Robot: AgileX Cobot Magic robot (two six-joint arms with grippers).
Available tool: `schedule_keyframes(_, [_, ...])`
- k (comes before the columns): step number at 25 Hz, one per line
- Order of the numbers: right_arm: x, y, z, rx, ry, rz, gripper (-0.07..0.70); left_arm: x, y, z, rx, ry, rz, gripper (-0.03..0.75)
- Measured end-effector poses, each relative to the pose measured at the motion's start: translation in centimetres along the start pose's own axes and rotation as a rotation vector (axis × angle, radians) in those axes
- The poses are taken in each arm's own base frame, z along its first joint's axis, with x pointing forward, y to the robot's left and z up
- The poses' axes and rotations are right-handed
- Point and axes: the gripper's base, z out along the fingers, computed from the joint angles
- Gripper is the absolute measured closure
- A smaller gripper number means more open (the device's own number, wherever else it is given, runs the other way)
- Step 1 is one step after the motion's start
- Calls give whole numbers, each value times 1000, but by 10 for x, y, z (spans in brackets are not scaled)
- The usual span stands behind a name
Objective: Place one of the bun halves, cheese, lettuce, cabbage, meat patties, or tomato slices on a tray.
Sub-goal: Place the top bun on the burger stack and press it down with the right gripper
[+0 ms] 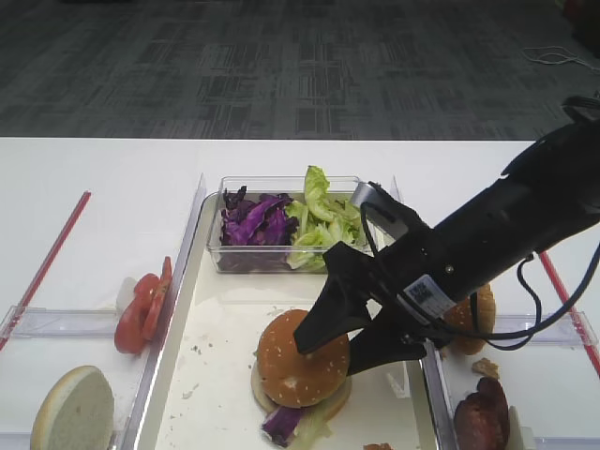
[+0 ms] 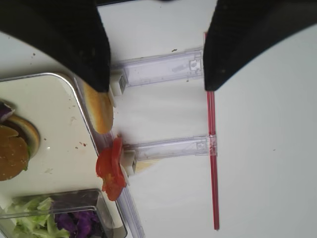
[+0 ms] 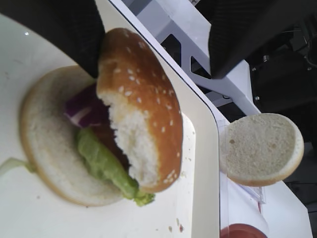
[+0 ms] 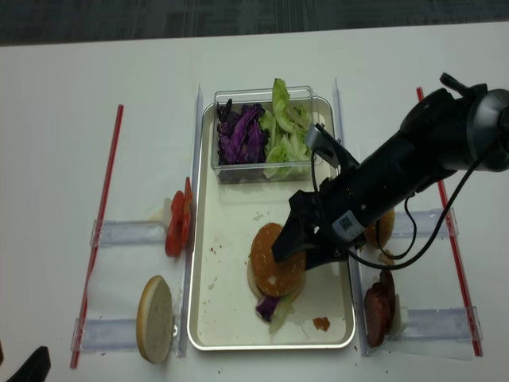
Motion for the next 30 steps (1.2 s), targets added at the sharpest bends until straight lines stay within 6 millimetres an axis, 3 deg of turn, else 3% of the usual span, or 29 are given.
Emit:
schedule_keyframes(23, [6, -4, -5, 100, 74, 31, 162, 0, 0, 0, 0, 0, 0, 320])
schedule_keyframes(30, [1, 10, -15, 118, 42, -1, 162, 0, 0, 0, 0, 0, 0, 320])
